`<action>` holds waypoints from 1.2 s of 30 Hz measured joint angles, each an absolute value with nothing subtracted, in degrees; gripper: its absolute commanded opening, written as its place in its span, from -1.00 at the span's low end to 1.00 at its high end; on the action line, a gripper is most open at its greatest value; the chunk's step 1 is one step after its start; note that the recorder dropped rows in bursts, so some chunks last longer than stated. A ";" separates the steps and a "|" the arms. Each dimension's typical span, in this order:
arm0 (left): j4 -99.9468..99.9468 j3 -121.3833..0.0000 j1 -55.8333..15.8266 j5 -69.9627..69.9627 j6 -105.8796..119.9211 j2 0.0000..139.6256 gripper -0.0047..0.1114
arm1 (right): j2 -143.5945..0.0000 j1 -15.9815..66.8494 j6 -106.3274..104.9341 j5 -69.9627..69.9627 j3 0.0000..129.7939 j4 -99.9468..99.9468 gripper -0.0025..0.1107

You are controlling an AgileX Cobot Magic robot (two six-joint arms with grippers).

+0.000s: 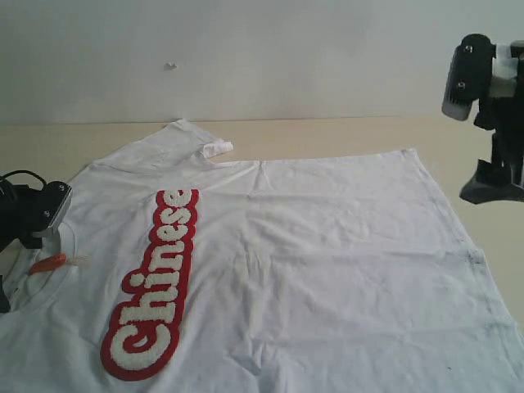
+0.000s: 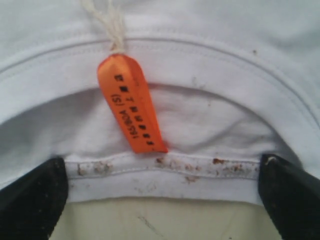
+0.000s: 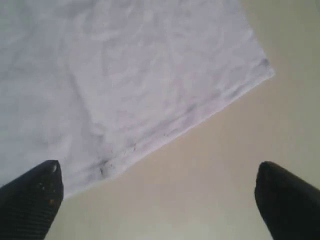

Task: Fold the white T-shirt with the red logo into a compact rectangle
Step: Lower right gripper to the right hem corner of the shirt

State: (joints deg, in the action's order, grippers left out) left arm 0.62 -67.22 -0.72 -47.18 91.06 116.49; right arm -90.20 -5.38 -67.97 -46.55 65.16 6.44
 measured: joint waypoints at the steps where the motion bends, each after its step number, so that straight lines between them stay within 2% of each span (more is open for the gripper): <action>1: 0.62 -67.22 -0.72 -47.18 91.06 116.49 0.89 | -90.20 -5.38 -68.26 -47.60 65.16 5.05 0.90; 5: 0.62 -67.22 -0.72 -47.18 91.06 116.49 0.89 | -90.20 -5.38 -67.42 -49.25 65.16 3.01 0.90; 9: 0.62 -67.22 -0.72 -47.18 91.06 116.49 0.89 | -90.45 -5.38 -56.92 -41.37 65.16 3.60 0.90; 14: 0.62 -67.22 -0.72 -47.18 91.06 116.49 0.89 | -95.02 -5.38 -75.52 -45.40 65.16 2.17 0.90; 21: 0.62 -67.22 -0.72 -47.18 91.06 116.49 0.89 | -103.06 -5.38 -81.44 -47.90 65.16 0.00 0.90; 36: 0.62 -67.22 -0.72 -47.18 91.06 116.49 0.89 | -114.02 -5.38 -83.84 -43.03 65.16 -3.11 0.90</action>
